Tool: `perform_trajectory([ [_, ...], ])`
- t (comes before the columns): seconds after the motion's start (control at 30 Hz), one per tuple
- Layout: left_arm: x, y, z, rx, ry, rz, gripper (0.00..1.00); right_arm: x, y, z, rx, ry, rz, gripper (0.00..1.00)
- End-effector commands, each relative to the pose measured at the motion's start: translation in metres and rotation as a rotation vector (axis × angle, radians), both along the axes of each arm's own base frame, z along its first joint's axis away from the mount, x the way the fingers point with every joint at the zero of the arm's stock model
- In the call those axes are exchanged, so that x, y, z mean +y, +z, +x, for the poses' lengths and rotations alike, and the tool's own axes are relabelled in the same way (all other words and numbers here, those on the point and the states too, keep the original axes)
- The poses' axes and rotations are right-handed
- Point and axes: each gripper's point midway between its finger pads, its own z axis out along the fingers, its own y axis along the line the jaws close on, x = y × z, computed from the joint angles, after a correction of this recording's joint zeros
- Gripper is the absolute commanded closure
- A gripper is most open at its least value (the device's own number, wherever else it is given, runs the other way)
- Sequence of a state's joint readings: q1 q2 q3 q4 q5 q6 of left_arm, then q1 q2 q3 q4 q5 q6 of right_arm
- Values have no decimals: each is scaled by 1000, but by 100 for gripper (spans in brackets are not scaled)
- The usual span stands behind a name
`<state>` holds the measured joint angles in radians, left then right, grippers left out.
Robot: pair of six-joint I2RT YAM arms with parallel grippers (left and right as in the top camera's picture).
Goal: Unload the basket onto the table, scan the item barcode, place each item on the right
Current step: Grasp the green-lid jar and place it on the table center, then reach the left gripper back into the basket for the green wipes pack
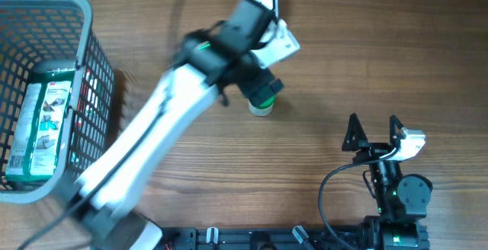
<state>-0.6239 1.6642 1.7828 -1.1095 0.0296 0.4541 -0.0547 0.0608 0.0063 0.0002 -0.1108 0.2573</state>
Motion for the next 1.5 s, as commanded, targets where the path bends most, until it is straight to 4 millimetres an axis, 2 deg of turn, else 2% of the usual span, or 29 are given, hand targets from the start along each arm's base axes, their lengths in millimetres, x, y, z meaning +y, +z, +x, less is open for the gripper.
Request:
perform_trajectory([
  [0.0, 103, 97, 12, -263, 449, -103, 0, -1, 2, 0, -7, -8, 6, 0],
  [0.03, 154, 124, 16, -338, 695, -180, 0, -1, 2, 0, -8, -8, 6, 0],
  [0.07, 195, 140, 16, -382, 902, -265, 0, -1, 2, 0, -8, -8, 6, 0],
  [0.1, 249, 154, 8, -417, 1169, -396, 0, -1, 2, 0, -7, -8, 6, 0],
  [0.13, 292, 157, -3, -432, 1391, -506, 0, -1, 2, 0, -7, -8, 6, 0],
  [0.17, 338, 152, -20, -433, 1638, -604, 0, -1, 2, 0, -8, -8, 6, 0],
  [0.2, 379, 138, -43, -410, 1897, -700, 0, -1, 2, 0, -7, -8, 6, 0],
  [0.23, 405, 122, -60, -375, 2087, -762, 0, -1, 2, 0, -8, -8, 6, 0],
  [0.3, 437, 94, -76, -281, 2336, -874, 0, -1, 2, 0, -8, -8, 6, 0],
  [0.33, 445, 80, -74, -208, 2373, -888, 0, -1, 2, 0, -8, -8, 6, 0],
  [0.4, 469, 48, -68, -121, 2441, -786, 0, -1, 2, 0, -7, -8, 6, 1],
  [0.47, 481, 20, -58, -46, 2515, -753, 0, -1, 2, 0, -8, -8, 6, 0],
  [0.6, 495, -59, -37, 149, 2803, -745, 0, -1, 2, 0, -8, -8, 6, 0],
  [0.7, 488, -105, -34, 311, 3001, -730, 0, -1, 2, 0, -7, -8, 6, 0],
  [0.73, 487, -118, -35, -324, -2996, 705, 0, -1, 2, 0, -8, -8, 6, 0],
  [0.83, 484, -143, -37, -310, -2854, 609, 0, -1, 2, 0, -7, -8, 6, 0],
  [0.9, 485, -150, -38, -280, -2857, 564, 0, -1, 2, 0, -8, -8, 6, 0],
  [1.03, 484, -165, -51, -71, -2832, 398, 0, -1, 2, 0, -8, -8, 6, 0],
  [1.27, 486, -212, -56, 30, -2827, 401, 0, -1, 2, 0, -8, -8, 6, 0],
  [1.33, 494, -217, -57, 74, -2822, 419, 0, -1, 2, 0, -7, -8, 6, 0],
  [1.47, 503, -214, -59, 147, -2843, 403, 0, -1, 2, 0, -7, -8, 6, 0],
])
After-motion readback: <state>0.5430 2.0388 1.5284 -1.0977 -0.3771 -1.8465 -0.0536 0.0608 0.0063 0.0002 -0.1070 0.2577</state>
